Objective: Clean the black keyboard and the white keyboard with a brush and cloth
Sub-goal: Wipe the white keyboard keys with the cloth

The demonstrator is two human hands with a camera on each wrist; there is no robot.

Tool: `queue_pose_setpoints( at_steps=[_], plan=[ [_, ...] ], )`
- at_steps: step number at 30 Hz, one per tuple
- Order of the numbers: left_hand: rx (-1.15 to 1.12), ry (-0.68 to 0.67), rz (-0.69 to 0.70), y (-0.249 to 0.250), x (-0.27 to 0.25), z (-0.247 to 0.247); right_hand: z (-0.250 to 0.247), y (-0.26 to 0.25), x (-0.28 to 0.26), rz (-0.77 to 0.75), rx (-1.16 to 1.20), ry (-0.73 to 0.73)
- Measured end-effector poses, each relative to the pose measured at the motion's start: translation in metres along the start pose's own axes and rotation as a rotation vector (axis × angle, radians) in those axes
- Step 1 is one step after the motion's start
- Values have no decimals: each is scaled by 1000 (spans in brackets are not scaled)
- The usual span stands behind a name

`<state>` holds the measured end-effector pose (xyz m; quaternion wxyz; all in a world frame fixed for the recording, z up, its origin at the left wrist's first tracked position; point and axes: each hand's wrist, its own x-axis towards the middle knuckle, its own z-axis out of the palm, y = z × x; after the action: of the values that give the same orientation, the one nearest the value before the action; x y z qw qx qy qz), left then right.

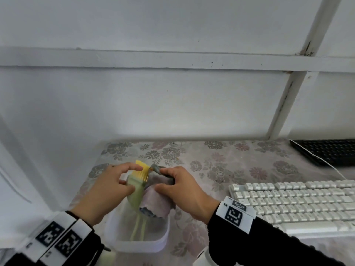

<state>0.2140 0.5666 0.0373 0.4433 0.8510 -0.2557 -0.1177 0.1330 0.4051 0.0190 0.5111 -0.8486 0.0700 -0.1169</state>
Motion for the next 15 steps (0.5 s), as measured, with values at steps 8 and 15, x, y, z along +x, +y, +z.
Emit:
queue_pose_setpoints(
  at_steps=[8, 15],
  plan=[
    [187, 223, -9, 30, -4, -40, 11, -11, 7, -195, -493, -129],
    [198, 279, 30, 36, -6, -47, 32, -1, 8, -233, -851, -147]
  ],
)
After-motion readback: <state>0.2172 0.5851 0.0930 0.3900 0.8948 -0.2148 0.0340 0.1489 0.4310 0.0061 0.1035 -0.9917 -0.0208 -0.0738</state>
